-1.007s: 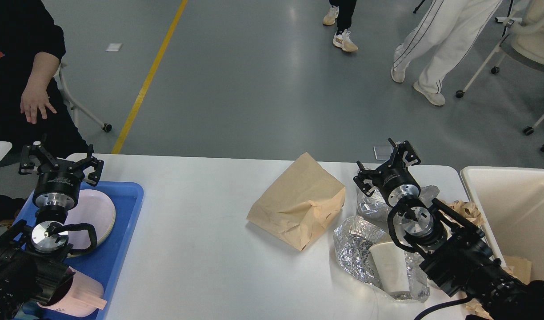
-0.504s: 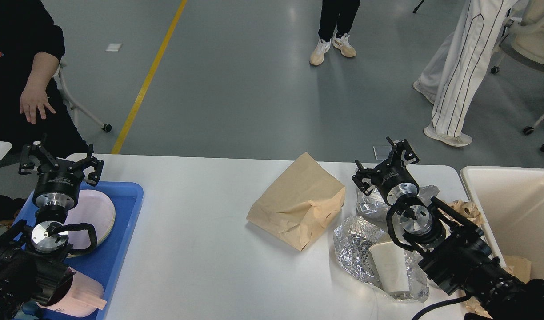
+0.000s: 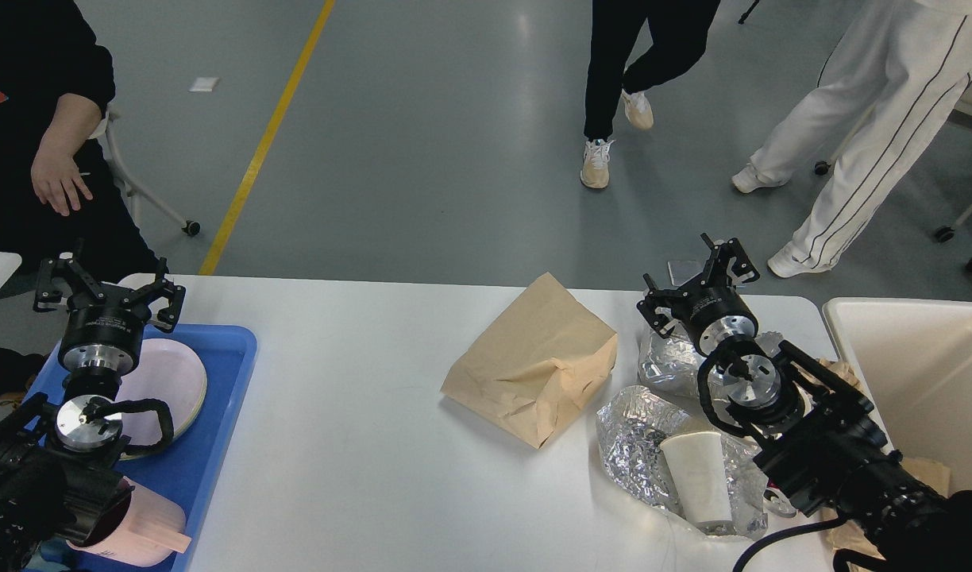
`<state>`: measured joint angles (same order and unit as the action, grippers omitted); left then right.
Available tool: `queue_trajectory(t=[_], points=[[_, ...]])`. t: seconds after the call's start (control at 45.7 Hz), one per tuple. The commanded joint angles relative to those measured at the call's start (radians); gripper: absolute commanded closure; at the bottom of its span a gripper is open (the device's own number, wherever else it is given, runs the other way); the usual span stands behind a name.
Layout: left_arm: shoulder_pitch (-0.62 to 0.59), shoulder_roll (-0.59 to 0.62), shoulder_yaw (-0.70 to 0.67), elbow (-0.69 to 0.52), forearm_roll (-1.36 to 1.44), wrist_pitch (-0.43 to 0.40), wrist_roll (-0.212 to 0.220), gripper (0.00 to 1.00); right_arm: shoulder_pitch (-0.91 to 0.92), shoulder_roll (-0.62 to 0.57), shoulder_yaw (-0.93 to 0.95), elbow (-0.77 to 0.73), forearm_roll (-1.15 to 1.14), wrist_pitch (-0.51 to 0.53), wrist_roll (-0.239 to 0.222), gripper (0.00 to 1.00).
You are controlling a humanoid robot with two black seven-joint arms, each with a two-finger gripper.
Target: Tidy desktop
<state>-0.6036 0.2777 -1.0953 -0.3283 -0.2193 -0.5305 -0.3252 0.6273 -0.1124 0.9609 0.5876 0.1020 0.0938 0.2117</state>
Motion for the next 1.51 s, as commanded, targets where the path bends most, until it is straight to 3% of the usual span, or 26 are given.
queue_trajectory(t=[0.0,0.175,0.547,0.722,0.81,0.963,1.16,1.335,1.423,1.489], points=[[-0.001,0.000,0.000,0.000,0.000,0.000,0.000,0.04,0.000,-0.001,-0.001,-0.031,0.114,-0.003,0.000,0.00],[0.001,0.000,0.000,0.000,0.000,0.000,0.000,0.04,0.003,-0.003,-0.001,-0.074,0.249,-0.002,0.000,0.00],[0.001,0.000,0.000,0.000,0.000,0.000,0.000,0.04,0.054,-0.013,-0.005,-0.054,0.254,0.030,0.009,0.00],[0.001,0.000,0.000,0.000,0.000,0.000,0.000,0.04,0.077,-0.072,-0.011,0.006,0.248,0.090,0.009,0.00],[-0.001,0.000,0.000,0.000,0.000,0.000,0.000,0.04,0.074,-0.176,-0.019,0.089,0.232,0.148,0.011,0.00],[-0.001,0.000,0.000,0.000,0.000,0.000,0.000,0.04,0.080,-0.253,-0.033,0.189,0.208,0.156,-0.002,0.00],[0.001,0.000,0.000,0.000,0.000,0.000,0.000,0.04,0.202,-0.320,-0.282,0.175,-0.017,0.133,-0.005,0.00],[-0.001,0.000,0.000,0.000,0.000,0.001,0.000,0.04,0.357,-0.340,-0.660,0.176,-0.090,0.081,-0.025,0.00],[0.001,0.000,0.000,0.000,0.000,0.000,0.000,0.04,0.428,-0.360,-0.793,0.181,-0.090,0.081,-0.064,0.00],[0.001,0.000,0.000,0.000,0.000,0.000,0.000,0.04,0.488,-0.366,-0.910,0.182,-0.093,0.081,-0.135,0.00]])
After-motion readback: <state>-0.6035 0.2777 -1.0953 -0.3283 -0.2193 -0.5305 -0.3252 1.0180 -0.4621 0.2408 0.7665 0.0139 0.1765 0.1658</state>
